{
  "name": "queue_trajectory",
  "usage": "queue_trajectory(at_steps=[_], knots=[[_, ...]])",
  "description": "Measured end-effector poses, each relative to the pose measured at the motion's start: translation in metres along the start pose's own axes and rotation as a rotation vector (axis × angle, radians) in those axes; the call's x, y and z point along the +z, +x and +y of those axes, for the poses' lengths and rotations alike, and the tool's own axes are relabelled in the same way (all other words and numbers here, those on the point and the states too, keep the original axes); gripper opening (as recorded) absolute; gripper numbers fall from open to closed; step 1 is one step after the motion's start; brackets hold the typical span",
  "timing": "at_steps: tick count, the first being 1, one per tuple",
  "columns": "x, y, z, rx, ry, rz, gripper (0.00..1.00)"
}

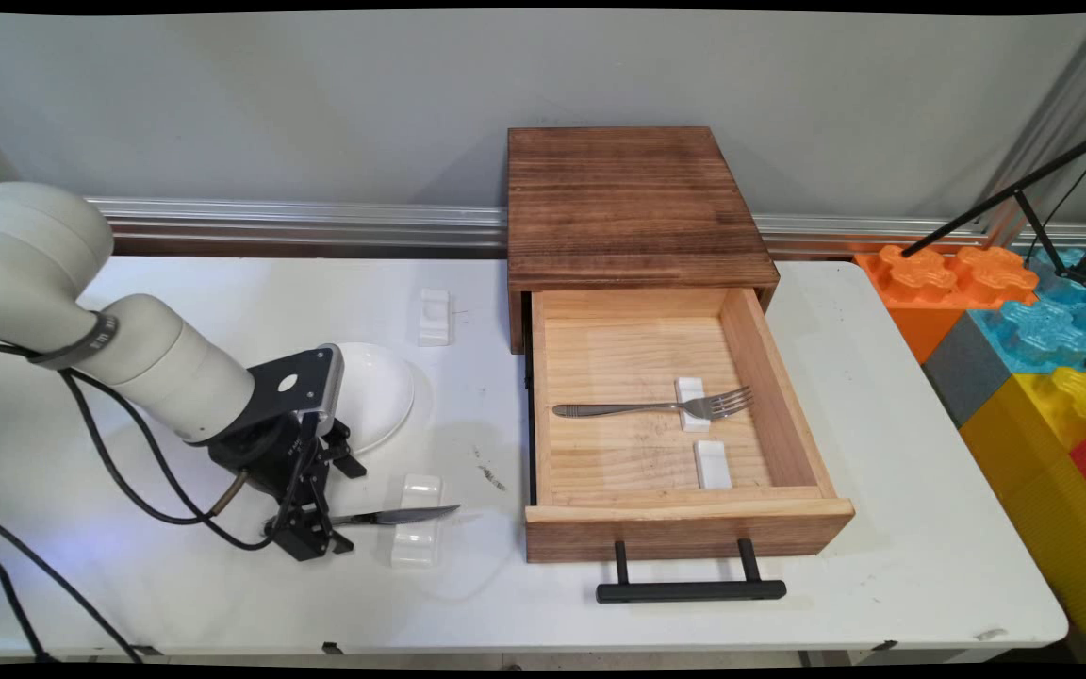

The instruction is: Pick up the knife from the right of the white plate, then place the picked object into the drawer

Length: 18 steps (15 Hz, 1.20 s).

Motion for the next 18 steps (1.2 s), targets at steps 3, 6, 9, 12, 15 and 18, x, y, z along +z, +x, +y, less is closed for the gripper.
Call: queue_trajectory(at_steps=[3, 6, 9, 12, 15, 18], knots=[[0.003, 0.000, -0.001, 0.011, -0.004, 0.003, 0.00], [0.004, -0.002, -0.001, 0.017, -0.009, 0.003, 0.00], [0.001, -0.003, -0.001, 0.022, -0.013, 0.004, 0.00], [-0.006, -0.001, -0.002, 0.027, -0.014, 0.007, 0.00], [-0.025, 0.004, -0.005, 0.025, -0.011, 0.010, 0.00], [-0.052, 0.016, -0.004, 0.017, -0.015, 0.015, 0.00]])
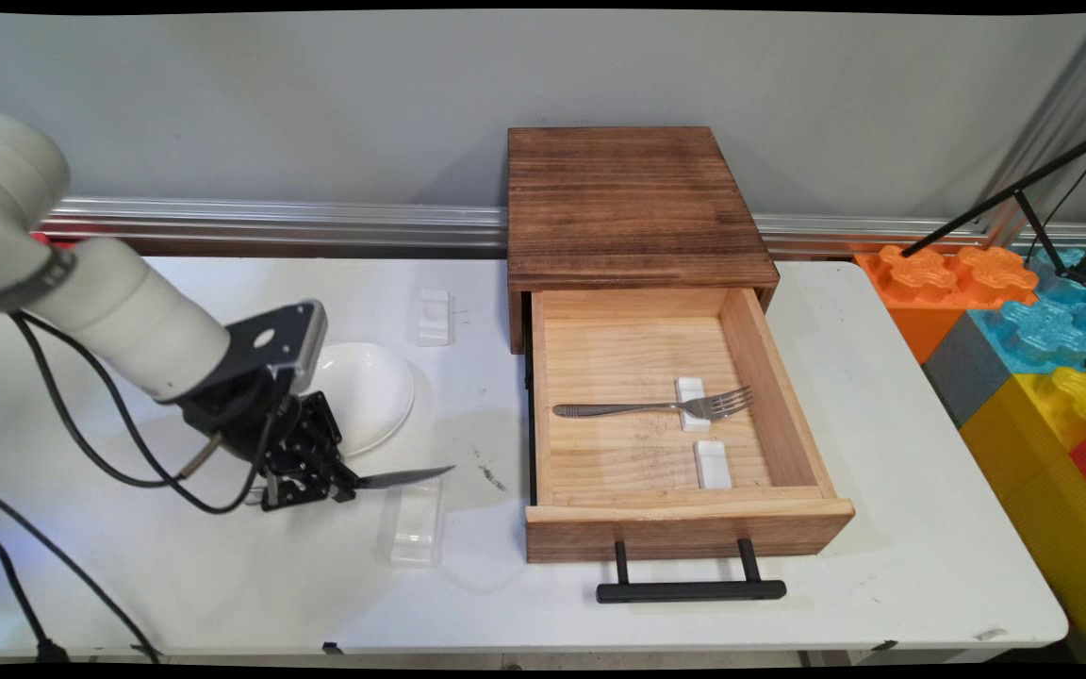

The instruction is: Place the picked object into the drawer

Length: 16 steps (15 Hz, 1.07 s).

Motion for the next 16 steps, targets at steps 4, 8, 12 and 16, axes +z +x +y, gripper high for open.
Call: queue_trajectory(at_steps=[4, 8, 12, 16], knots=[[-0.037, 0.026, 0.004, -0.008, -0.008, 0.019, 0.00], [-0.065, 0.064, 0.004, 0.004, -0.004, 0.060, 0.00], [-0.077, 0.110, 0.003, 0.031, -0.006, 0.104, 0.00], [-0.074, 0.157, 0.002, 0.043, -0.018, 0.134, 0.00]])
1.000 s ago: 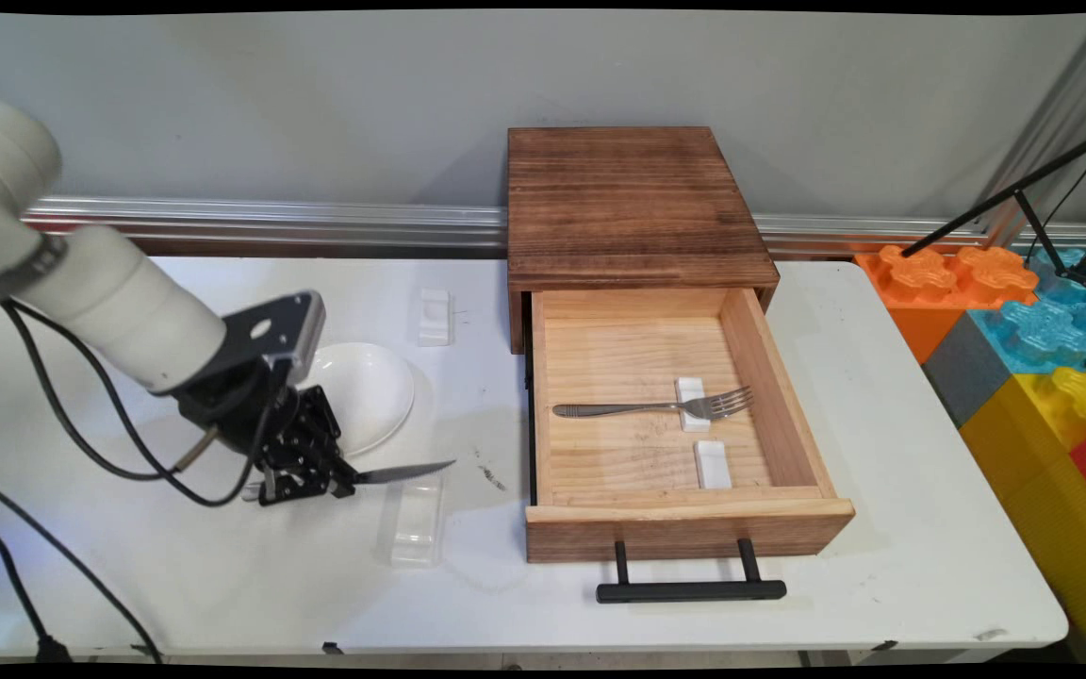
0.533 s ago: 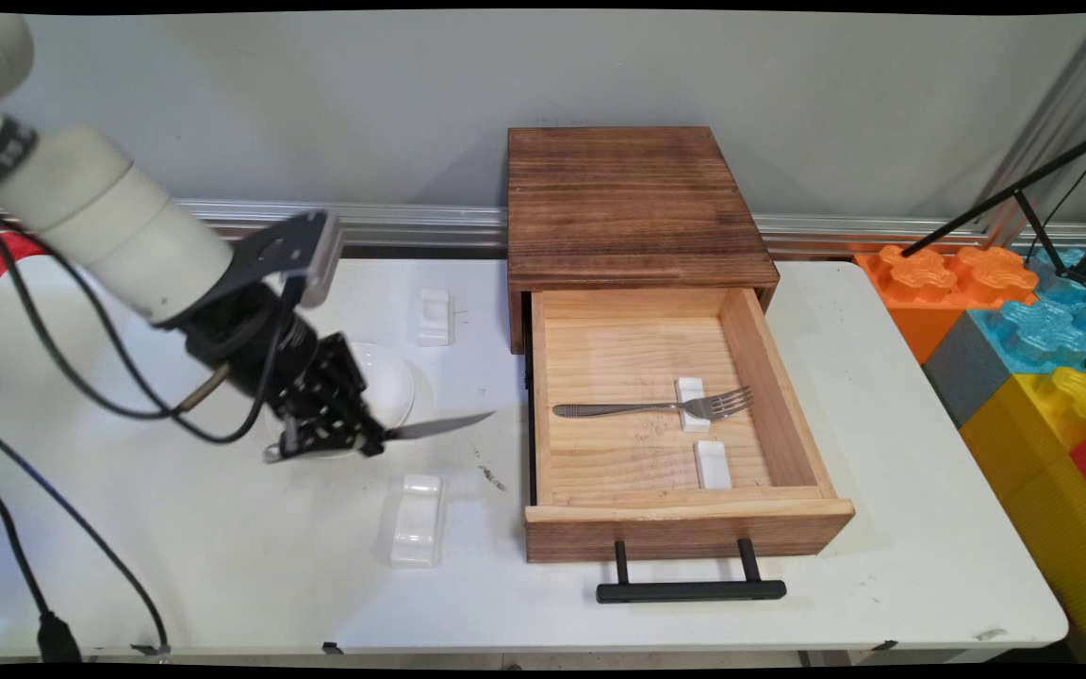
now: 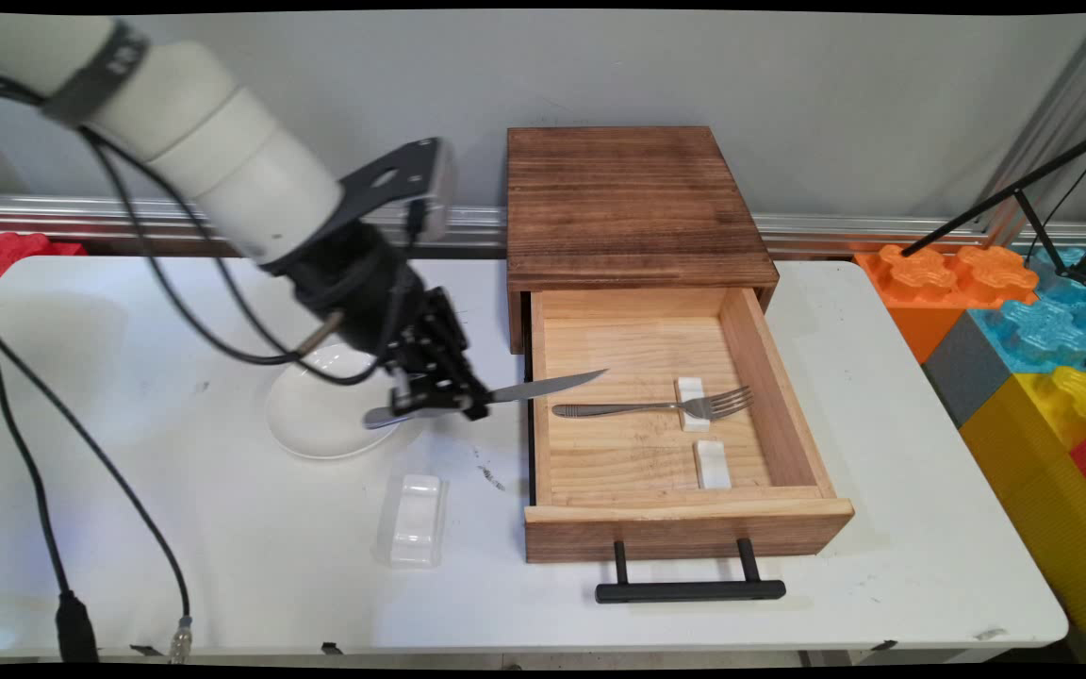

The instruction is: Place the picked object into the drawer

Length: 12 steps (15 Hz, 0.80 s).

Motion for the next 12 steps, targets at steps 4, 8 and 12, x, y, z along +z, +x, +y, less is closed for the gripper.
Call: queue_trajectory(at_steps=[4, 8, 12], knots=[[0.023, 0.042, -0.003, 0.008, -0.009, 0.029, 0.00], [0.052, 0.077, -0.008, 0.017, -0.010, 0.055, 0.00], [0.080, 0.098, -0.012, 0.025, -0.016, 0.072, 0.00]])
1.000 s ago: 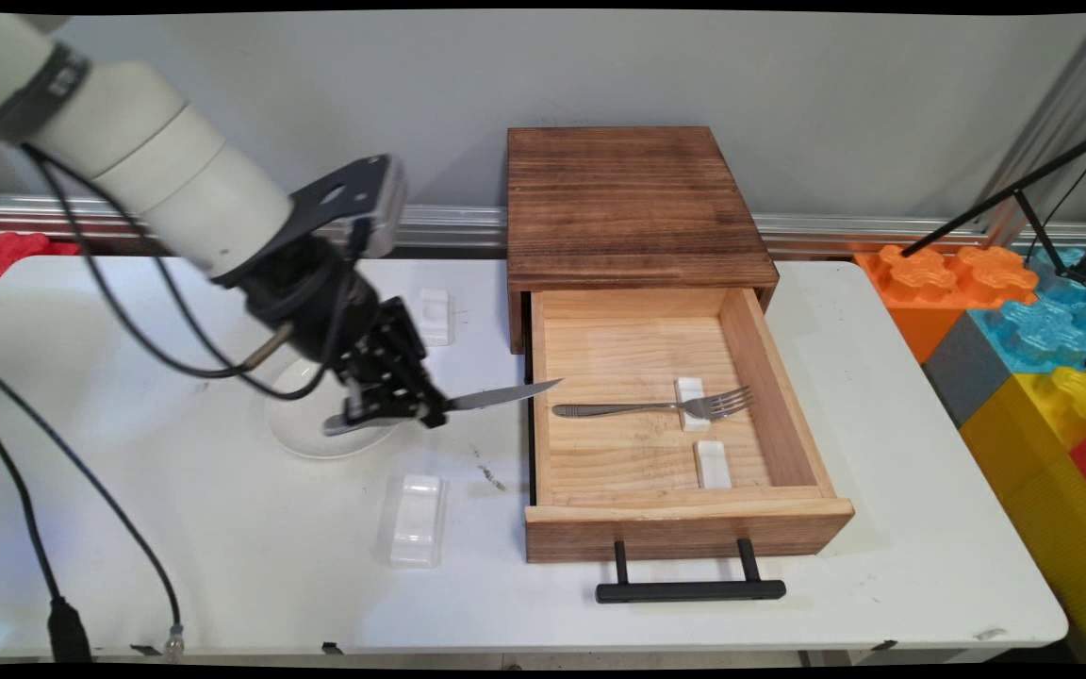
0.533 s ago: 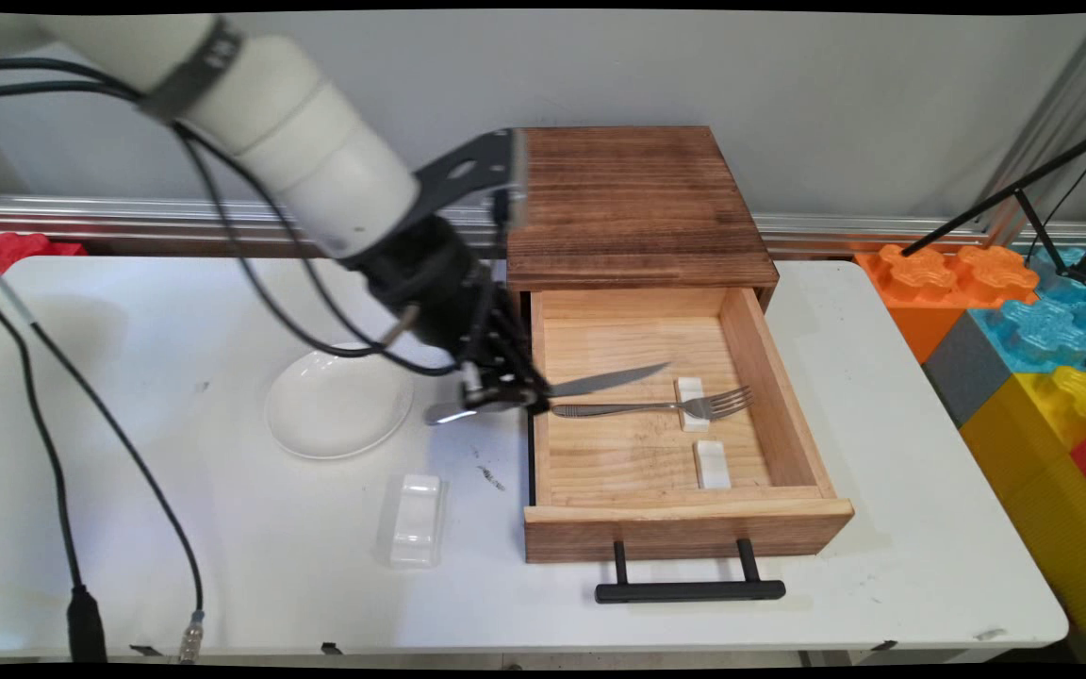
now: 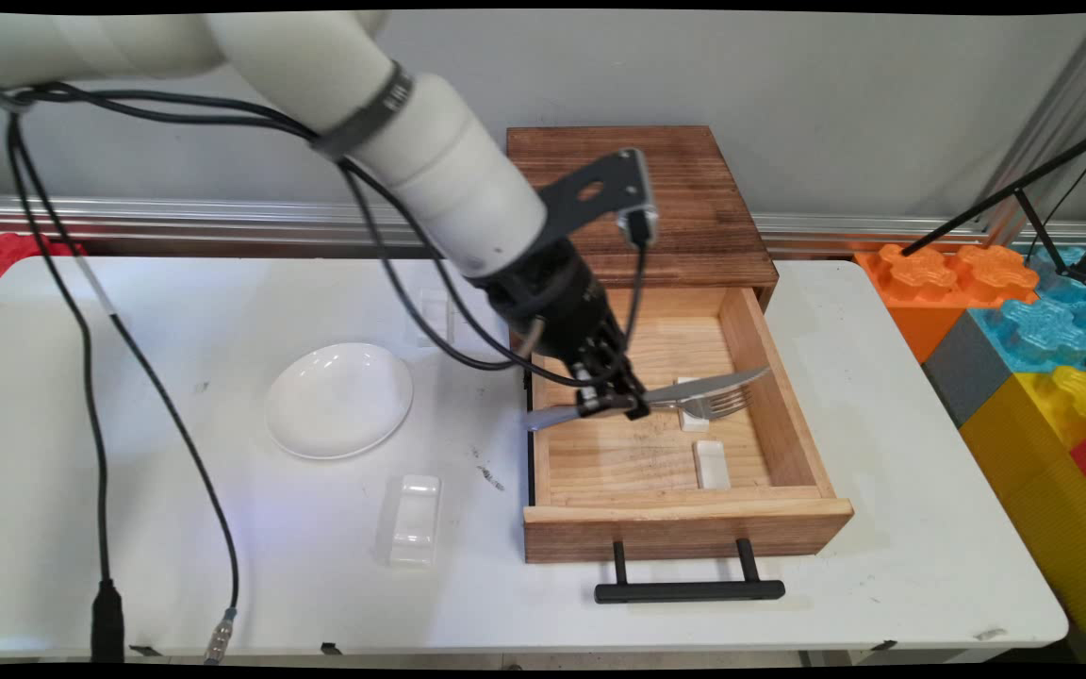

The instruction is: Place the picked object into the drawer

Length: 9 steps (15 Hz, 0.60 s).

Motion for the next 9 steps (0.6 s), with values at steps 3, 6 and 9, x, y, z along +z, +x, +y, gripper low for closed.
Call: queue_trajectory(at_steps=[3, 6, 9], knots=[[0.028, 0.008, -0.006, 0.007, -0.003, 0.006, 0.00], [0.055, 0.008, -0.011, 0.008, -0.010, 0.004, 0.00], [0.074, 0.005, -0.016, 0.002, -0.018, 0.000, 0.00]])
